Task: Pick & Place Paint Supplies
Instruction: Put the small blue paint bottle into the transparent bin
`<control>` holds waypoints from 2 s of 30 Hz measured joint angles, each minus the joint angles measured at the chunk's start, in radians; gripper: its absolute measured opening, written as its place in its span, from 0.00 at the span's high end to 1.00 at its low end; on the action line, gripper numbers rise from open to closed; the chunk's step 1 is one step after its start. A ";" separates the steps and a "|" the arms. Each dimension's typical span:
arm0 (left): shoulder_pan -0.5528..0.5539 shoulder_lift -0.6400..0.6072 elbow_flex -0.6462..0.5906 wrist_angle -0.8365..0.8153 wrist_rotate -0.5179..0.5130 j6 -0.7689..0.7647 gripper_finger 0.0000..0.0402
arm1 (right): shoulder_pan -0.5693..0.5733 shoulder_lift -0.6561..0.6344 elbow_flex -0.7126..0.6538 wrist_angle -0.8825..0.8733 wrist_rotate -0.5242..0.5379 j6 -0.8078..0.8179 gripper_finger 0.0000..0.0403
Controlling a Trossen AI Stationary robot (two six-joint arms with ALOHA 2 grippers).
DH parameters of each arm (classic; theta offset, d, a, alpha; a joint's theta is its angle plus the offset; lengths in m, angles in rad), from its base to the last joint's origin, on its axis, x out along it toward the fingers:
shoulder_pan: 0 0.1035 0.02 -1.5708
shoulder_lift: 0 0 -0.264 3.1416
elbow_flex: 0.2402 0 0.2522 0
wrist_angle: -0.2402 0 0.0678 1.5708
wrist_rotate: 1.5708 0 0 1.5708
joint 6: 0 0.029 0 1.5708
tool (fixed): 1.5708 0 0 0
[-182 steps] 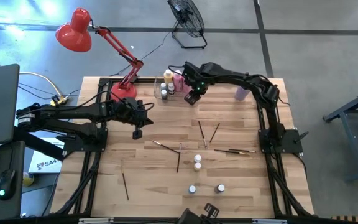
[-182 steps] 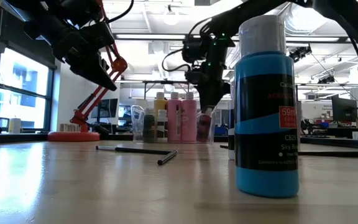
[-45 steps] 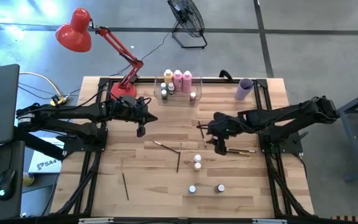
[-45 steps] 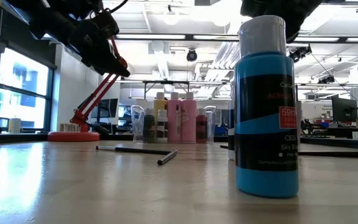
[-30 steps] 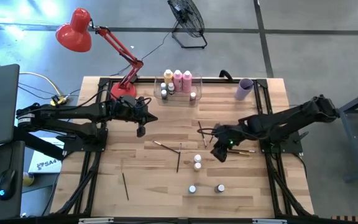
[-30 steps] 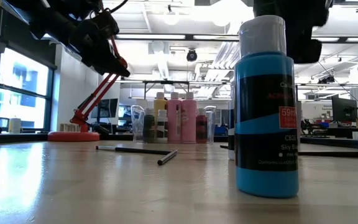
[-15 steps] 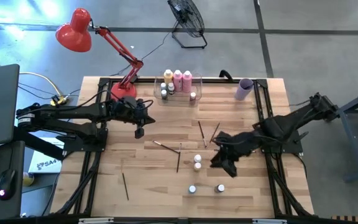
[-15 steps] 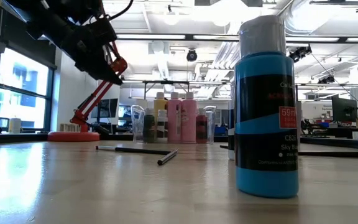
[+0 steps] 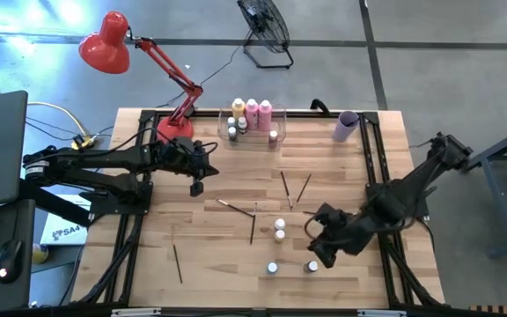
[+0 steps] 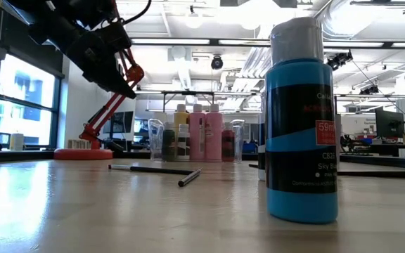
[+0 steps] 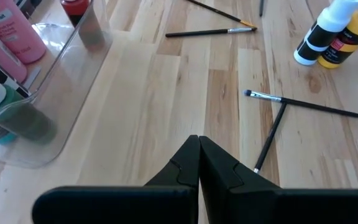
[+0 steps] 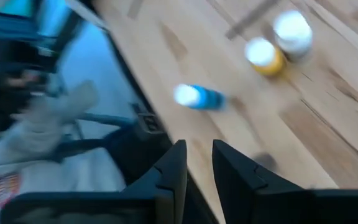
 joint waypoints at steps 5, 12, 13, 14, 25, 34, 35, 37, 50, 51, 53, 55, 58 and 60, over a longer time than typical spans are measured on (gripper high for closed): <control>0.000 0.000 0.000 0.001 0.000 -0.008 1.00 | 0.014 0.070 -0.001 -0.079 -0.041 0.032 0.86; 0.000 0.000 0.000 0.001 0.000 -0.008 1.00 | 0.014 0.147 -0.001 -0.131 -0.209 0.008 0.87; 0.000 0.000 0.000 0.001 0.000 -0.008 1.00 | 0.014 0.156 -0.001 -0.133 -0.207 0.001 0.87; 0.000 0.000 0.000 0.001 0.001 -0.008 1.00 | 0.014 0.166 -0.001 -0.134 -0.204 -0.007 0.87; 0.000 0.000 0.000 0.001 0.001 -0.009 1.00 | -0.016 0.242 -0.002 -0.140 -0.213 0.010 0.72; 0.000 0.000 0.000 0.001 0.001 -0.009 1.00 | -0.015 0.258 -0.002 -0.132 -0.262 0.032 0.51; 0.000 0.000 0.000 0.001 0.001 -0.009 1.00 | -0.015 0.258 -0.002 -0.132 -0.263 0.031 0.50; 0.000 0.000 0.000 0.001 0.001 -0.009 1.00 | -0.015 0.258 -0.002 -0.132 -0.263 0.031 0.47; 0.000 0.000 0.000 0.001 0.002 -0.009 1.00 | -0.006 0.258 -0.002 -0.113 -0.248 0.036 0.46; 0.000 0.000 0.000 0.001 0.002 -0.009 1.00 | -0.006 0.258 -0.002 -0.108 -0.246 0.034 0.46; 0.000 0.000 0.000 0.001 0.002 -0.009 1.00 | -0.004 0.258 -0.002 -0.102 -0.231 0.032 0.46; 0.000 0.000 0.000 0.001 0.002 -0.009 1.00 | 0.003 0.258 -0.002 -0.103 -0.208 0.028 0.46; 0.000 0.000 0.000 0.001 0.002 -0.009 1.00 | 0.016 0.257 -0.002 -0.103 -0.194 0.027 0.46; 0.000 0.000 0.000 0.001 0.002 -0.009 1.00 | 0.026 0.257 -0.002 -0.103 -0.173 0.027 0.46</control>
